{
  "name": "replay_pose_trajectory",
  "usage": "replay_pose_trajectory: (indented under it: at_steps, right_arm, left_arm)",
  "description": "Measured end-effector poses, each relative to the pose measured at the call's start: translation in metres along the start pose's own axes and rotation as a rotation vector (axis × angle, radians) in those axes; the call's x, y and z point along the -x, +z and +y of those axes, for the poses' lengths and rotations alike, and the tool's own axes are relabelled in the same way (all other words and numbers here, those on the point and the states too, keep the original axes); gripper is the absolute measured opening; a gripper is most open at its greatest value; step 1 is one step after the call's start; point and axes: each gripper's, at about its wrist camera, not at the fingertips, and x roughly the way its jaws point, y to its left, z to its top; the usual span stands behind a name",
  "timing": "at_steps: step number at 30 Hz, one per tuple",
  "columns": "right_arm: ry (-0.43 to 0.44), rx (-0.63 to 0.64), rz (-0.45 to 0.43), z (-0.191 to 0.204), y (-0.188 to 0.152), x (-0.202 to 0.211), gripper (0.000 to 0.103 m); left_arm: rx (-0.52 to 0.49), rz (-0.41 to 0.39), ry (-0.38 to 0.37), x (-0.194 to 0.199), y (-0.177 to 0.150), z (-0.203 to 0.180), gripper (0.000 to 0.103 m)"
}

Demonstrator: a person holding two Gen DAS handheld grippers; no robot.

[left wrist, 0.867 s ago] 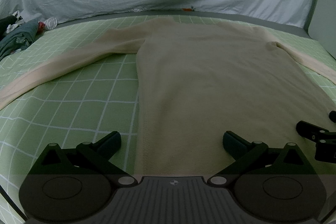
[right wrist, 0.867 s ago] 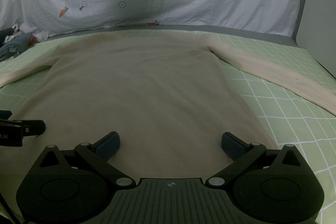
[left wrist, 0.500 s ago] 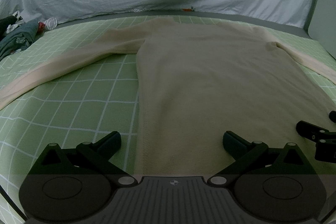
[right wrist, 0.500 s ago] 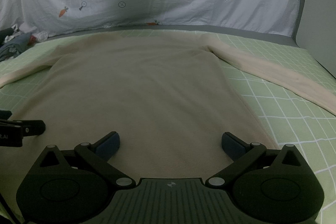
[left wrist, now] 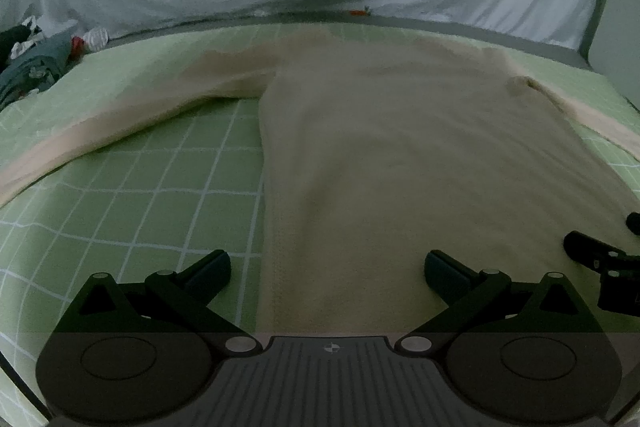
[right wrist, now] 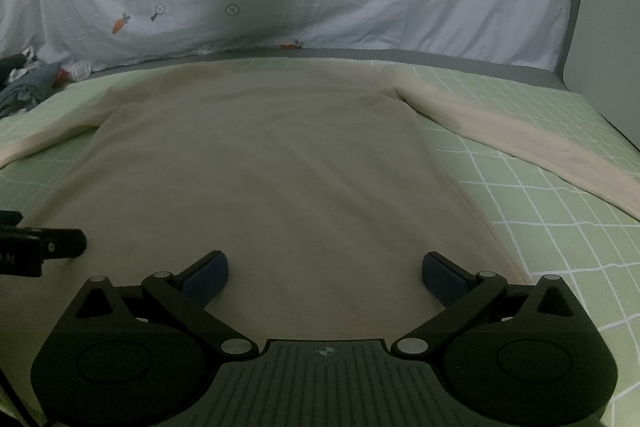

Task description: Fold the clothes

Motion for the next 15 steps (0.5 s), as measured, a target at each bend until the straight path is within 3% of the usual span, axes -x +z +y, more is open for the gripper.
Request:
replay_pose_trajectory:
  at_steps: [4, 7, 10, 13, 15]
  right_arm:
    - [-0.009, -0.007, 0.021, 0.001, 0.004, -0.001, 0.103]
    - [-0.011, -0.009, 0.053, 0.002, 0.009, -0.002, 0.103]
    - [-0.001, 0.0, 0.091, 0.0, 0.016, -0.005, 0.103]
    - [-0.008, -0.004, 0.115, 0.001, 0.018, -0.005, 0.103]
    - [-0.011, -0.007, 0.123, 0.001, 0.019, -0.006, 0.103]
  left_arm:
    - [-0.006, 0.065, -0.028, -0.001, 0.009, 0.004, 0.103]
    - [0.032, 0.113, -0.11, -0.001, 0.017, 0.021, 0.103]
    - [0.242, 0.173, -0.263, 0.002, 0.026, 0.065, 0.103]
    - [0.566, 0.234, -0.4, 0.007, 0.025, 0.126, 0.103]
    - [0.708, 0.19, -0.434, 0.018, 0.02, 0.163, 0.103]
